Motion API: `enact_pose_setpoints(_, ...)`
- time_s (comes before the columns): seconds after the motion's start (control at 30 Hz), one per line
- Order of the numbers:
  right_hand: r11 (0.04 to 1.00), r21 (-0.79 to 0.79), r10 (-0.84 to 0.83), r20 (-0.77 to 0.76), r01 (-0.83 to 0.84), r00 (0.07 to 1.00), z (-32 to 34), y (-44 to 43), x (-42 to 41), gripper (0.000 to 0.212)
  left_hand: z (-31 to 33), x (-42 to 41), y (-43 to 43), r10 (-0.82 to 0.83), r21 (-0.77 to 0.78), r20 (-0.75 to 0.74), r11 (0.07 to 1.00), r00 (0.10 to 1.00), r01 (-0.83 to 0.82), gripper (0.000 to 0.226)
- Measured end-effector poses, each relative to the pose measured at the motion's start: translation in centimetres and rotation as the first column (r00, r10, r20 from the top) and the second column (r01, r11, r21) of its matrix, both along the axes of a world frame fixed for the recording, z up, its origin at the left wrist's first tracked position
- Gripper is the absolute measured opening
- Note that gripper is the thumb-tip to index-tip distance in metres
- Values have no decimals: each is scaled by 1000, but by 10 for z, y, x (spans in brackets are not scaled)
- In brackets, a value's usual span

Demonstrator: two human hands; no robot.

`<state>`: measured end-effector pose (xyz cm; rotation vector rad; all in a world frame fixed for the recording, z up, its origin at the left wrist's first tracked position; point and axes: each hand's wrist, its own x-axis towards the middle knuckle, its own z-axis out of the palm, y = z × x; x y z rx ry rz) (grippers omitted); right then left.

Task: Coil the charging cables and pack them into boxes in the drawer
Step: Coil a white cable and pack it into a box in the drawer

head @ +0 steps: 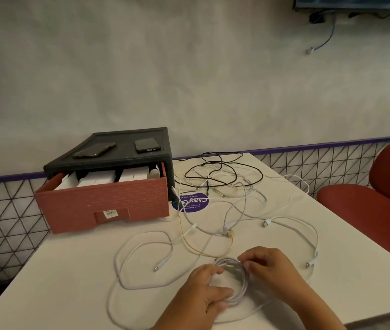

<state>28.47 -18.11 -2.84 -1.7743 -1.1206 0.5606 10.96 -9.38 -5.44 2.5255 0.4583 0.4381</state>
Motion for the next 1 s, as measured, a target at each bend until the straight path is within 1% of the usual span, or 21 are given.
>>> enact_pose_setpoints(0.03, 1000, -15, 12, 46, -12, 999, -1, 0, -1, 40, 1, 0, -1, 26, -11, -4, 1000, 1000, -26, 32)
enact_pose_setpoints(0.1, 999, -37, 31, 138, -26, 990, -3, 1, -1, 44, 4, -1, -2, 79, -50, -15, 996, 997, -80, 33)
enact_pose_setpoints(0.23, 998, -56, 38, 267, -24, 963, -6, 3, 0, 57, 7, -3, -1, 132, -95, -60, 986, 989, -137, 47)
enact_pose_setpoints(0.27, 997, -71, 45, 293, -25, 955, -6, 4, -1, 54, 7, -3, 1, 131, -92, -73, 986, 989, -138, 50)
enact_pose_setpoints(0.33, 994, -106, 70, 341, -35, 937, -3, 5, -2, 35, 8, -4, 2, 126, -102, -85, 986, 988, -134, 54)
enact_pose_setpoints(0.37, 992, -122, 78, 354, -37, 932, -1, 6, -2, 30, 9, -4, 2, 127, -122, -86, 983, 988, -137, 54)
enact_pose_setpoints(0.4, 991, -129, 83, 360, -39, 929, -1, 7, -2, 30, 10, -4, 2, 137, -146, -78, 978, 987, -147, 54)
enact_pose_setpoints(0.47, 992, -118, 75, 366, -33, 928, -1, 8, -1, 35, 10, -5, 4, 170, -195, -41, 965, 985, -175, 51)
enact_pose_setpoints(0.57, 996, -90, 20, 353, 13, 936, 2, 9, 1, 19, 13, -9, 7, 211, -254, 26, 947, 977, -198, 42)
enact_pose_setpoints(0.63, 998, -63, 1, 341, 22, 940, 5, 12, 4, 17, 18, -13, 14, 225, -310, 98, 932, 969, -186, 31)
enact_pose_setpoints(0.7, 999, -44, 9, 334, 6, 943, 12, 16, 4, 17, 26, -19, 23, 260, -343, 171, 920, 950, -190, 27)
enact_pose_setpoints(0.8, 999, -28, 28, 330, -19, 944, 26, 28, 4, 16, 42, -29, 41, 362, -399, 274, 886, 891, -237, 22)
enact_pose_setpoints(0.9, 998, -3, 54, 342, -56, 938, 42, 46, -1, 16, 64, -41, 64, 481, -500, 319, 817, 817, -285, 29)
enact_pose_setpoints(1.0, 995, 14, 91, 352, -103, 932, 60, 71, -12, 17, 84, -56, 87, 563, -612, 362, 745, 743, -267, 27)
